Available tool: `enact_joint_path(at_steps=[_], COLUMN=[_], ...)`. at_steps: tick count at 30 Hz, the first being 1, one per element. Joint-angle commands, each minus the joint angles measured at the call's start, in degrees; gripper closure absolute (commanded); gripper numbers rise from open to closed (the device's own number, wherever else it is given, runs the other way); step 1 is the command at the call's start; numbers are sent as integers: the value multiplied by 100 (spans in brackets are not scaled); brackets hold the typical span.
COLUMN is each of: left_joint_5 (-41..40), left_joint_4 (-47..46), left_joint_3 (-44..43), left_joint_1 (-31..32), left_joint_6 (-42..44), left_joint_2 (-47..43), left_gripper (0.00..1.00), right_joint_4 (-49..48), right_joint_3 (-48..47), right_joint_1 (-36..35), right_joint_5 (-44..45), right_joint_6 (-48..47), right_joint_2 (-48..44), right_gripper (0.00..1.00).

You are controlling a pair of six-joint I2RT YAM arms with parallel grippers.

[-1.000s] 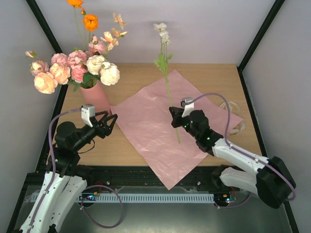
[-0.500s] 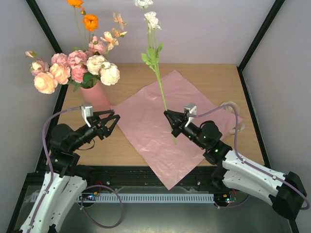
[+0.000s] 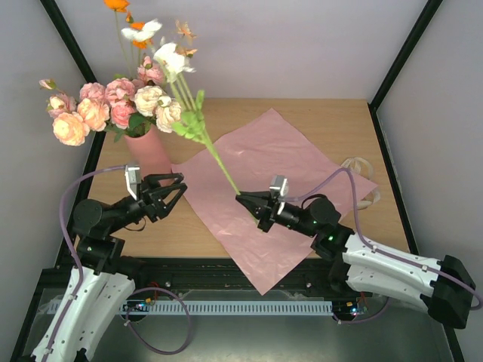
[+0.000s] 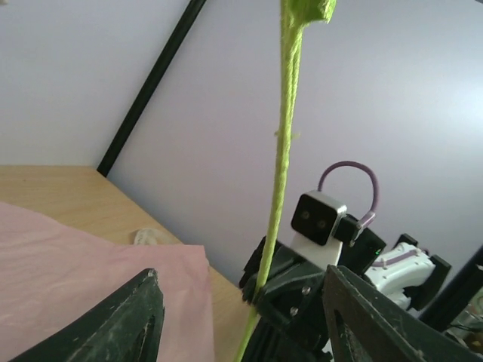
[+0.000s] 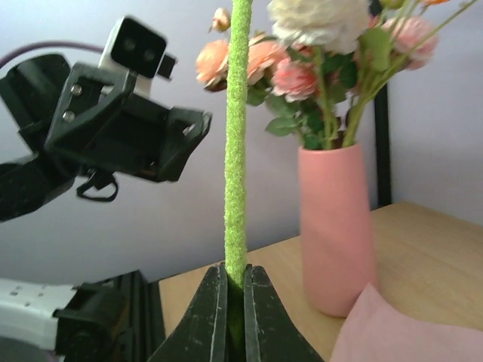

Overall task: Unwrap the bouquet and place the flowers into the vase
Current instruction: Insert the fake flower into the vase.

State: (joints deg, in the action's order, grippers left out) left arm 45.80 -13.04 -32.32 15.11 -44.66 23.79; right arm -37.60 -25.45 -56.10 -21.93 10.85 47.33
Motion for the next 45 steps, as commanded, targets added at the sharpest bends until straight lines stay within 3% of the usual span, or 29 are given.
enact_joint_path(at_steps=[1, 12, 20, 27, 45], left_joint_5=[326, 480, 447, 456, 196], left_joint_4=[-606, -1248, -1359, -1324, -1102], left_joint_3=[72, 195, 197, 209, 207], left_joint_1=[23, 105, 140, 146, 158], left_joint_6=[-318, -882, -964, -952, -859], left_joint_2=[-35, -94, -94, -103, -77], left_gripper=[15, 29, 46, 69, 74], right_joint_4=[-340, -691, -726, -722, -512], right_joint_3=[-241, -396, -536, -552, -559], right_joint_1=[-319, -957, -1056, -1096, -1149], right_joint_5=[-260, -85, -29, 0, -132], right_joint_6=[-401, -489, -459, -472, -555], right_joint_2=[292, 965, 1224, 1305, 1338], right_gripper=[99, 99, 99, 99, 99])
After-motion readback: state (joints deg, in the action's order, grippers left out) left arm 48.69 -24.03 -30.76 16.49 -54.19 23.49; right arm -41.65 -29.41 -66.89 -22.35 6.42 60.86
